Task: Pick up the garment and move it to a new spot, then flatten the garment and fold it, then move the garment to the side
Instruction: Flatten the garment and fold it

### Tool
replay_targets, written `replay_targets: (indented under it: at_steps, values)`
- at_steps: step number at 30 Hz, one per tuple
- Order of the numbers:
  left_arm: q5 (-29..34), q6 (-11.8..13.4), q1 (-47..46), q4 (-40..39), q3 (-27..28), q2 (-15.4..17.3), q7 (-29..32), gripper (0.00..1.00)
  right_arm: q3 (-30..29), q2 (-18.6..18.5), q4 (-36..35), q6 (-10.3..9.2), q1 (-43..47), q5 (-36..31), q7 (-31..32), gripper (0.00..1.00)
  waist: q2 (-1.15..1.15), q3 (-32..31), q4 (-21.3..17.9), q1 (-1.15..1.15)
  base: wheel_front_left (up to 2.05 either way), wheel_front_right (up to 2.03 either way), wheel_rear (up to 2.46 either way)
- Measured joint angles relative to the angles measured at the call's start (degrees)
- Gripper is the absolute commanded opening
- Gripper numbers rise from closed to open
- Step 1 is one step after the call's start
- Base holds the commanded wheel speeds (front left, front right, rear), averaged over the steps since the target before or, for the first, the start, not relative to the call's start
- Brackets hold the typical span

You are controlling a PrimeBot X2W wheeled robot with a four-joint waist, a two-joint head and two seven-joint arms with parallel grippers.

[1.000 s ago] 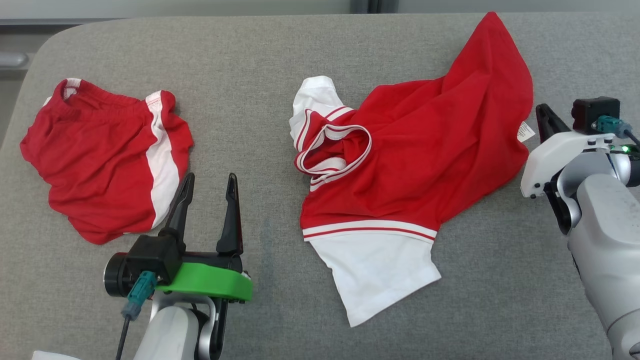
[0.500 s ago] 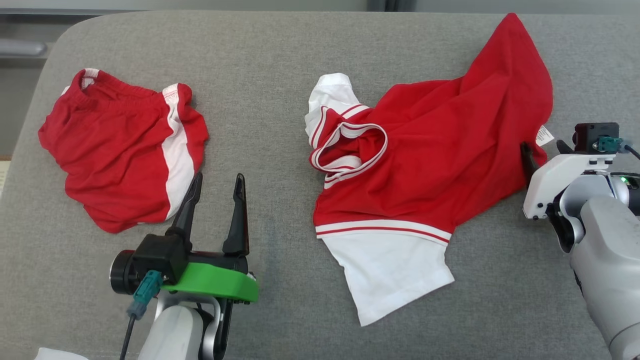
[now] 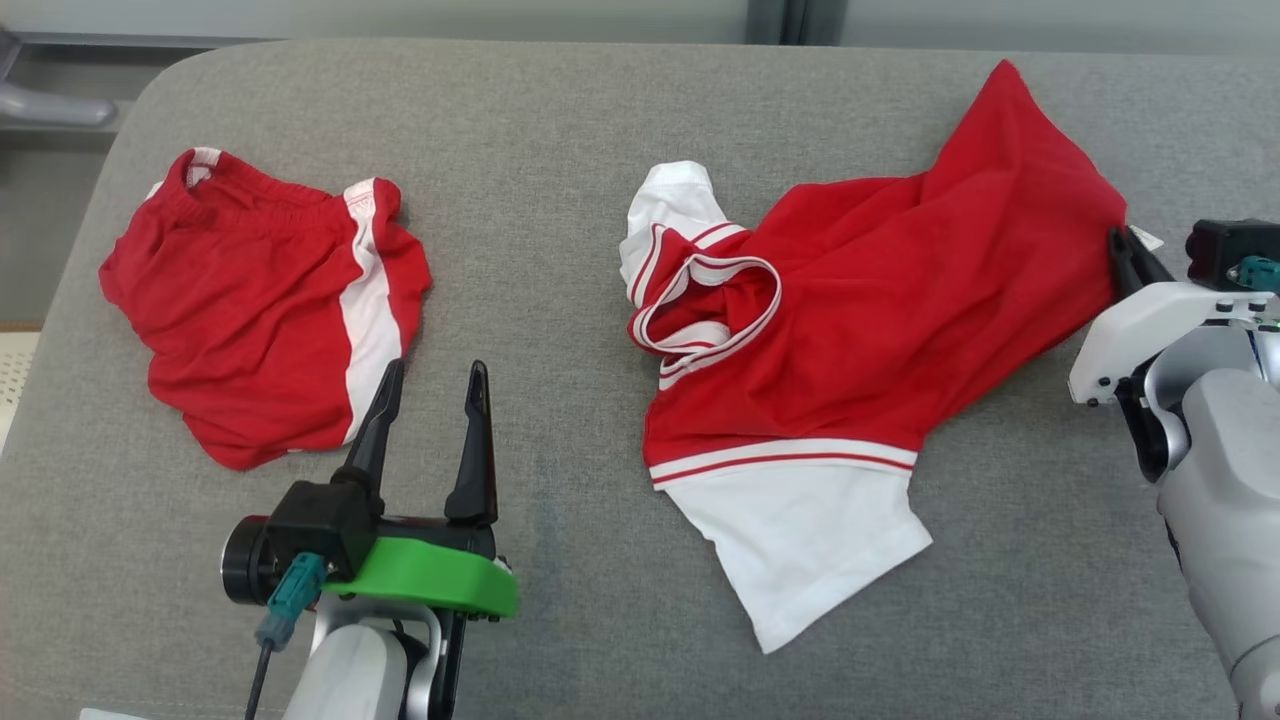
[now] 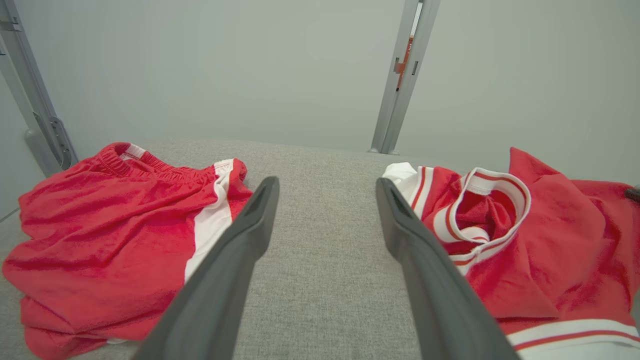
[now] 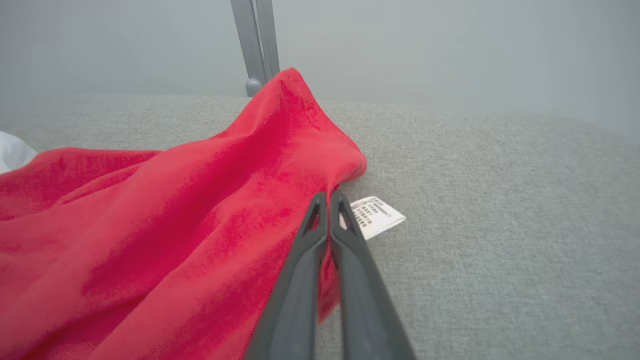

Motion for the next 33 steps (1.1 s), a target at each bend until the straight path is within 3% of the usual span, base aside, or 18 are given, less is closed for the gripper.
replay_targets:
  at_steps: [9,15,20,21,22,23,33]
  values:
    - [-0.03,-0.03,1.77,0.35,-0.66,0.0,0.01,1.0,-6.72,-0.07,-14.5,0.0,10.59,-4.25,0.04,0.0,0.0,-2.89,-3.37,0.0,0.0,0.0,0.0]
    - [-0.2,-0.01,1.79,0.19,-0.98,-0.01,0.01,1.0,-14.59,7.05,-29.73,0.0,24.6,-7.77,5.26,0.0,0.0,-3.63,-4.83,0.0,0.0,0.0,0.0]
    - [-0.46,-0.03,1.68,0.15,-1.45,0.0,0.01,1.0,-16.96,12.16,-36.84,0.02,32.06,-10.02,8.46,0.0,0.0,-3.03,-4.57,0.0,0.0,0.0,0.0]
    - [-0.56,-0.05,1.68,0.18,-1.62,-0.01,0.01,1.0,-16.86,12.46,-37.65,0.02,32.7,-10.0,8.57,0.06,0.0,-2.95,-4.48,0.0,0.0,0.0,0.0]
    - [-0.58,-0.05,1.66,0.22,-1.72,-0.01,0.01,1.0,-16.86,12.84,-38.52,0.02,33.15,-9.94,8.34,0.28,0.0,-2.91,-4.42,0.0,0.0,0.0,0.0]
    - [-0.6,-0.09,1.66,0.26,-1.83,-0.01,0.01,1.0,-16.74,13.02,-39.11,0.02,33.39,-9.92,7.89,0.97,0.0,-2.95,-4.42,0.0,0.0,0.0,0.0]
    - [-2.16,-1.51,1.39,1.98,-5.75,-0.01,0.0,1.0,-19.0,13.14,-48.38,0.02,32.95,-6.94,0.46,1.0,0.0,-4.28,-5.59,0.0,0.0,0.0,0.0]
